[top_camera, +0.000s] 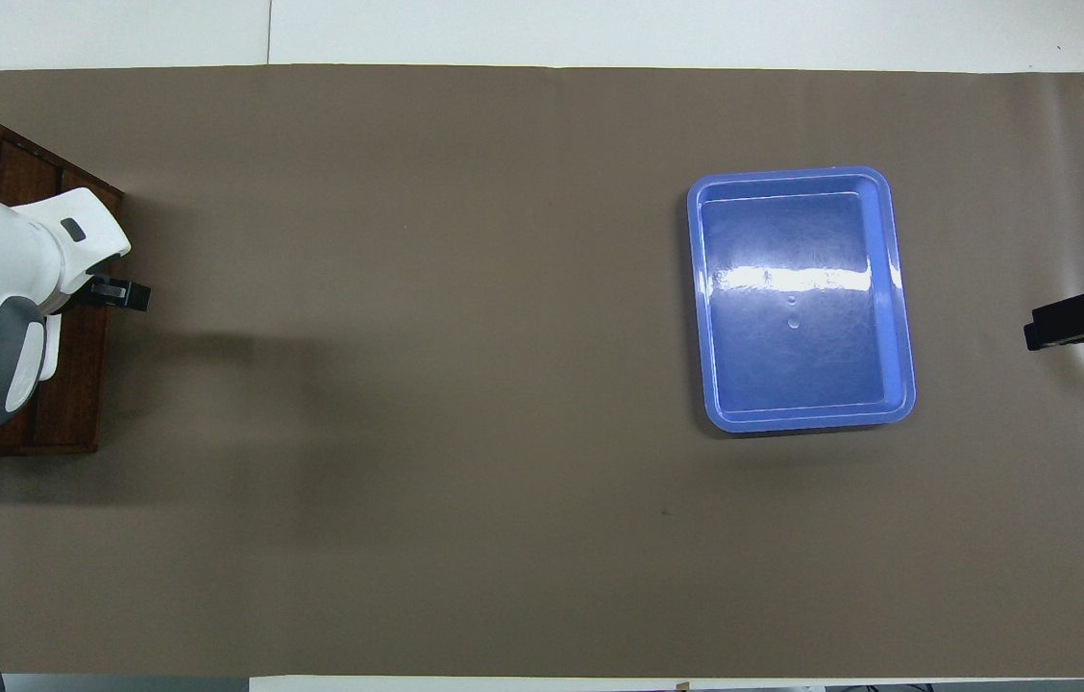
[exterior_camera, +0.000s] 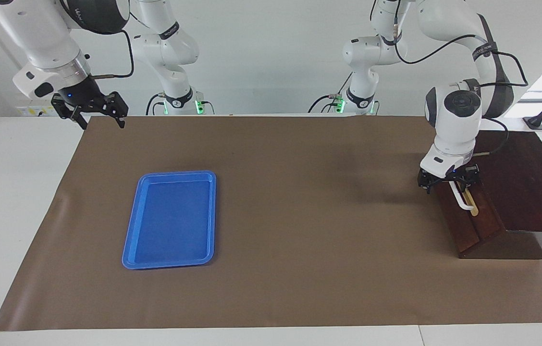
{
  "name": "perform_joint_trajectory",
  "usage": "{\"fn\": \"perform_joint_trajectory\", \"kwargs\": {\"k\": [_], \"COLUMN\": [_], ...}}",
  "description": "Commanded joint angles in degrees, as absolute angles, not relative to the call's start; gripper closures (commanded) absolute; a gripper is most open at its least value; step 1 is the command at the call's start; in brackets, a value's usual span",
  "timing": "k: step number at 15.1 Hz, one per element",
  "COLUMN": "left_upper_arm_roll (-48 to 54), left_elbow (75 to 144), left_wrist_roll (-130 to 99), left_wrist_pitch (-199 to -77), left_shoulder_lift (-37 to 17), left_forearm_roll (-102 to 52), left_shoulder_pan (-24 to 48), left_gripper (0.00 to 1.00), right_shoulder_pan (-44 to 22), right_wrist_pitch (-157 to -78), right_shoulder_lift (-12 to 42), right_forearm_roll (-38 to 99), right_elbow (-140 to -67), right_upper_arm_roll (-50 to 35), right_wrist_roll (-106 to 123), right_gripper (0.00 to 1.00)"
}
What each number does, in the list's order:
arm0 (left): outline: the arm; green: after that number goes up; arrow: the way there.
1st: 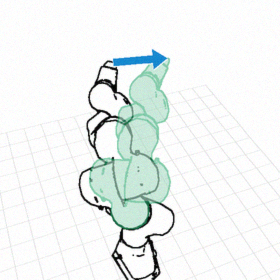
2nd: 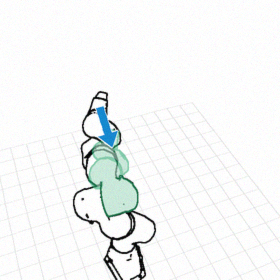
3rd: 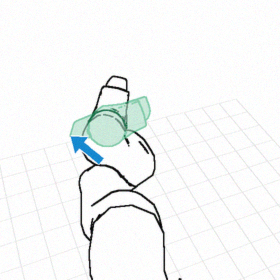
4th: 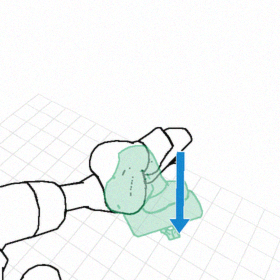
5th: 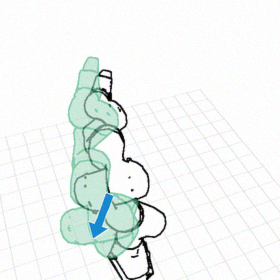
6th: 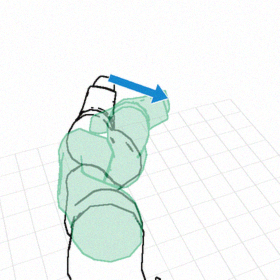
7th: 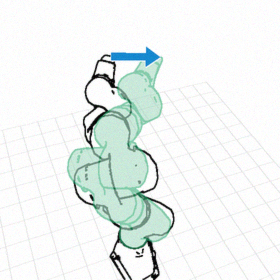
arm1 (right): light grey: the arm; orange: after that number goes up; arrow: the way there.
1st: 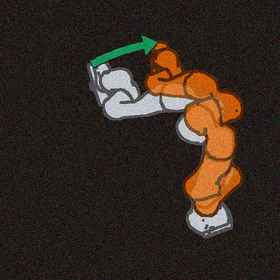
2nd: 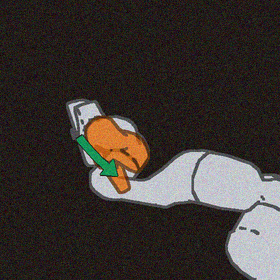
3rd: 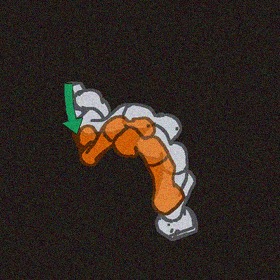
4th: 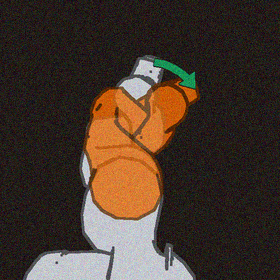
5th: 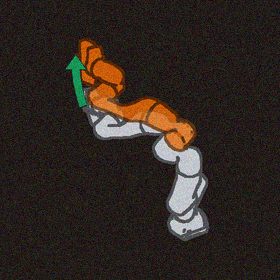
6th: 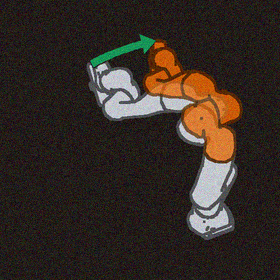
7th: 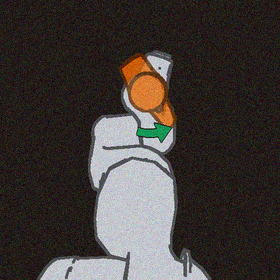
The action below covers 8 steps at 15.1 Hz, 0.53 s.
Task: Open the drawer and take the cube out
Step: 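Pull the drawer open toward the robot with the left gripper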
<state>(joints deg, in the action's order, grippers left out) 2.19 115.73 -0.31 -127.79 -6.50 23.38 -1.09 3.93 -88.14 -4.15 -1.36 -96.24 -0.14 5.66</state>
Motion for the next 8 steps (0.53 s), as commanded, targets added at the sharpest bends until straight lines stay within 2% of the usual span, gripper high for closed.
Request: {"fn": "perform_joint_trajectory", "kwargs": {"k": [1,4,6,8], "left_upper_arm_roll": [2.37,2.46,2.63,2.72], "left_elbow": [116.89,119.09,117.87,116.29], "left_wrist_roll": [-0.18,-0.79,-4.45,-12.09], "left_wrist_pitch": [-130.69,-133.58,-134.03,-133.25], "left_shoulder_lift": [-7.12,-7.64,-9.4,-10.19], "left_forearm_roll": [24.61,24.61,24.26,23.21], "left_shoulder_pan": [-1.93,-1.94,-0.97,3.93], "left_gripper": [0.0,0.0,0.0,0.0], "right_shoulder_pan": [5.01,5.01,4.92,4.83], "right_wrist_pitch": [-88.33,-88.24,-88.24,-88.24], "right_shoulder_lift": [-5.01,-5.1,-5.1,-5.1], "right_forearm_roll": [-0.62,-0.62,-0.62,-0.62], "right_elbow": [-97.03,-97.12,-97.12,-97.12], "right_upper_arm_roll": [-0.88,-0.88,-0.88,-0.88], "right_wrist_roll": [5.01,5.01,5.01,4.92], "right_gripper": [0.0,0.0,0.0,0.0]}}
